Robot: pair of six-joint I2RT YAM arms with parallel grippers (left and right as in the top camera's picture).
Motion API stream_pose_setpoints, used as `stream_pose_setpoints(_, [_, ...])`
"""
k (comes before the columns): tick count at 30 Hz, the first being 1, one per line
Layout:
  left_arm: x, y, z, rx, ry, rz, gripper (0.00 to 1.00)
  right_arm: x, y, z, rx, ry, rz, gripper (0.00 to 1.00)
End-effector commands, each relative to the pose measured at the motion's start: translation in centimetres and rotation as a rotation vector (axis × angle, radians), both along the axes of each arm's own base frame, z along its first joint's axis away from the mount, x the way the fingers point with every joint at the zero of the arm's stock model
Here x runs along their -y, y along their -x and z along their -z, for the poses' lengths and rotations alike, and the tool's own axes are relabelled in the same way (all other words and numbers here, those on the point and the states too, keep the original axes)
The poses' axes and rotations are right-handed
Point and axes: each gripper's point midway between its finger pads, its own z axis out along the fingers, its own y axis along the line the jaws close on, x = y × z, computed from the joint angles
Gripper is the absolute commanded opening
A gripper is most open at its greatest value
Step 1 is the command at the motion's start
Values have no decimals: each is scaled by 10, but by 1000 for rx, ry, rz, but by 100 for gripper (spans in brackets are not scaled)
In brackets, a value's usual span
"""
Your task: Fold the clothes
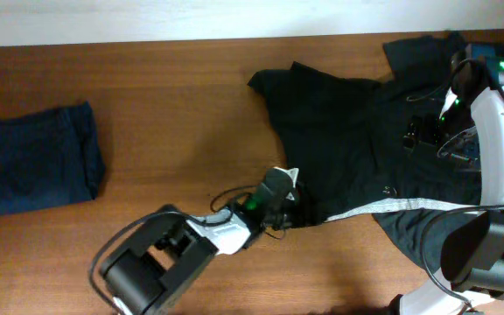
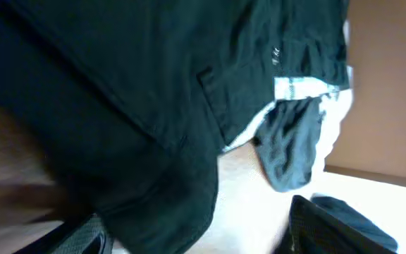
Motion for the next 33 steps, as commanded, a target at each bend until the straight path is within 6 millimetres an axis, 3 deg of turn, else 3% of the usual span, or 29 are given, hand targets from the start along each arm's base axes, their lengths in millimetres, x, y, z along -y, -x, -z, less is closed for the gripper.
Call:
stream_pose_setpoints(1, [7,19,28,-160,-15,-52,67,1,0,-9,28,4,11,99])
stream_pose_setpoints(4, [4,12,31,-145,-28,-83,33,0,0,-8,28,4,11,99])
stream_pose_setpoints(6, [-1,5,32,-133,-35,-103,4,1,0,-8,29,4,11,99])
stream_pose_setpoints(7, [-4,2,33,-113,-43,-91,1,1,0,-8,31,5,11,99])
stream_pose_setpoints(9, [-17,1,40,-114,-80,-53,1,1,-1,-8,31,5,11,99])
stream_pose_setpoints(11, [-62,-1,49,-196,-157,-13,0,1,-1,-8,31,5,11,99])
stream_pose_setpoints(12, [-74,-4,49,-207,-170,-7,1,1,-1,-8,33,6,11,99])
stream_pose_setpoints(15, [-154,-21,40,-233,-262,-47,1,2,-3,-8,41,8,12,99])
stream_pose_setpoints(18, [-259,-54,-7,-165,-279,-226,1,2,-4,-8,46,8,12,99])
stream_pose_setpoints(22, [-361,-107,-76,22,-261,-525,1,-3,-5,-8,53,-17,11,99])
stream_pose_setpoints(27, [-433,-137,-102,129,-451,-731,0,-8,-7,-8,60,-46,7,99])
stream_pose_setpoints(30, [-454,-151,-121,189,-532,-799,1,-8,-10,-7,69,-47,7,99])
stream_pose_setpoints(33, [-478,-164,-153,259,-591,-875,0,-14,-16,-1,71,-90,7,99])
